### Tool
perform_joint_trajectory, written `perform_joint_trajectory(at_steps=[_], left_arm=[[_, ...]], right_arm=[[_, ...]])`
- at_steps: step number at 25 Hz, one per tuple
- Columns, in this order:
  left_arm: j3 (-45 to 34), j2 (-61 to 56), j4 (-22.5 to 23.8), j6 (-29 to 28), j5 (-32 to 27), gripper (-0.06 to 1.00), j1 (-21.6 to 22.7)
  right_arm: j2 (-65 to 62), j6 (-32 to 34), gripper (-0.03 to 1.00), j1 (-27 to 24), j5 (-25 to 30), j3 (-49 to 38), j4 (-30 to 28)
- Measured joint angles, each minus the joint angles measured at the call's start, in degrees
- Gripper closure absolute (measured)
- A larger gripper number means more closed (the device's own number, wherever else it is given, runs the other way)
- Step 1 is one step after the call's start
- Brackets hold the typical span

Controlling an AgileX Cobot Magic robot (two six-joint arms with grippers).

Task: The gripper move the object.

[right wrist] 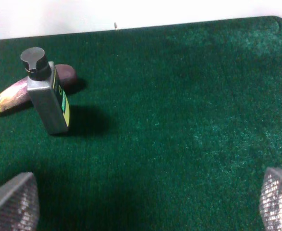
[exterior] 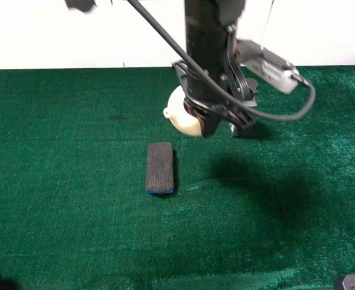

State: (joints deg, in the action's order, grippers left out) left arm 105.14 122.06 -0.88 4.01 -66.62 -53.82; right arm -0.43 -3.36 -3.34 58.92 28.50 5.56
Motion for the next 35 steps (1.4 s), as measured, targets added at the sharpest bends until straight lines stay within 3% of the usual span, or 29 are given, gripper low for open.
perform_joint_trajectory(at_steps=[14, 22, 35], left_arm=[[0.1, 4.9, -2.4, -0.2, 2.2, 0.87, -3.9], [0.1, 7.7, -2.8, -0.2, 3.1, 0.87, -4.0], [-2.4, 10.3, -5.1, 0.3, 9.4, 0.87, -4.0]], right_arm=[[0.0, 0.0, 0.28, 0.0, 0.0, 0.0, 0.4], [0.0, 0.0, 0.28, 0.0, 0.0, 0.0, 0.5], [0.0, 0.0, 0.28, 0.0, 0.0, 0.0, 0.6]])
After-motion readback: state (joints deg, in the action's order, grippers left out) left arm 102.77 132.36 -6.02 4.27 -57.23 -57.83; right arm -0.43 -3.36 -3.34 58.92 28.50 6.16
